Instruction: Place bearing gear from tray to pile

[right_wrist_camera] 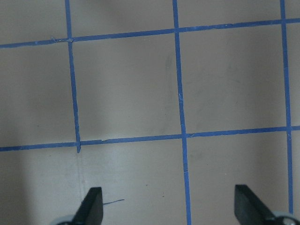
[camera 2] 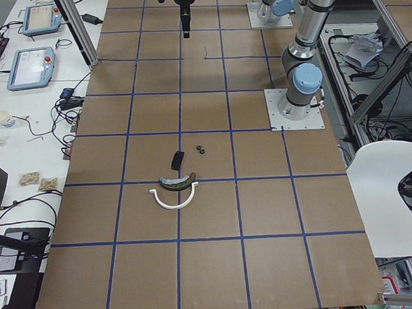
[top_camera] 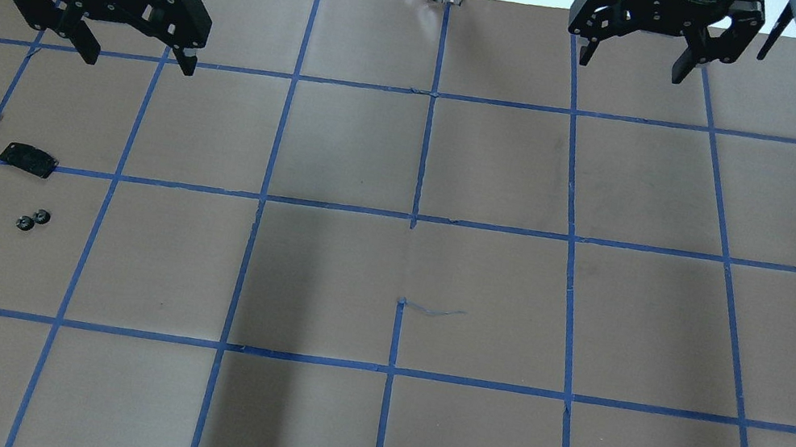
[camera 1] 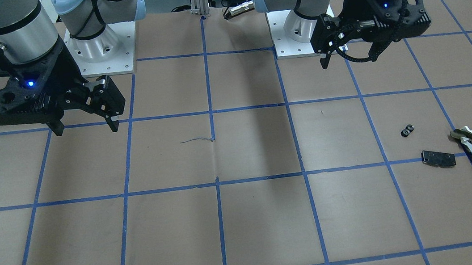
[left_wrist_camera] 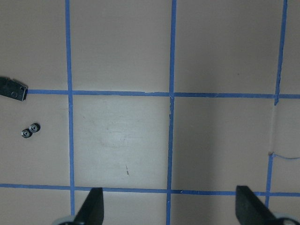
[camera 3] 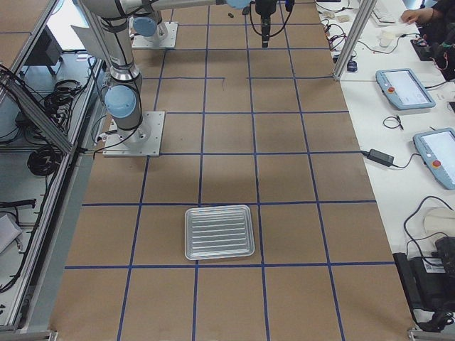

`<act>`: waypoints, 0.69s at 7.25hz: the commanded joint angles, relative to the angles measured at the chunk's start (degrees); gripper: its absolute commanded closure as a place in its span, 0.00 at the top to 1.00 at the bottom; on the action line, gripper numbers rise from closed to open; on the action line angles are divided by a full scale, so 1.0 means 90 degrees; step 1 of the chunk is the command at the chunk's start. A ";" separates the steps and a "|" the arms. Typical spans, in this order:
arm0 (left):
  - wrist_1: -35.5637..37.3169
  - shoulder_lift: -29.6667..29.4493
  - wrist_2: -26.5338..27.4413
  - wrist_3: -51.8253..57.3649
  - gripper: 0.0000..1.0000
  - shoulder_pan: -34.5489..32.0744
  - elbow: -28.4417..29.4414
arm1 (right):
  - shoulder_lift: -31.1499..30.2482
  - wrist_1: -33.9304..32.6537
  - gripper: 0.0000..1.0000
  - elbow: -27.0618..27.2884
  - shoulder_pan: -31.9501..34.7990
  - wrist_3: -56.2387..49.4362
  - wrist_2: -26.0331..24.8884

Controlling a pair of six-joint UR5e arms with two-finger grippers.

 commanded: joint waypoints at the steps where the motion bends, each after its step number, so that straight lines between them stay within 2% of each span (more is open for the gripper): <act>1: 0.0007 -0.0002 0.0006 0.0000 1.00 0.0006 0.0000 | -0.0005 -0.0026 1.00 0.0010 0.0001 0.0010 -0.0008; 5: 0.0017 0.0046 -0.0032 0.0000 1.00 0.0084 0.0010 | 0.0014 -0.0026 1.00 0.0000 0.0010 0.0010 0.0041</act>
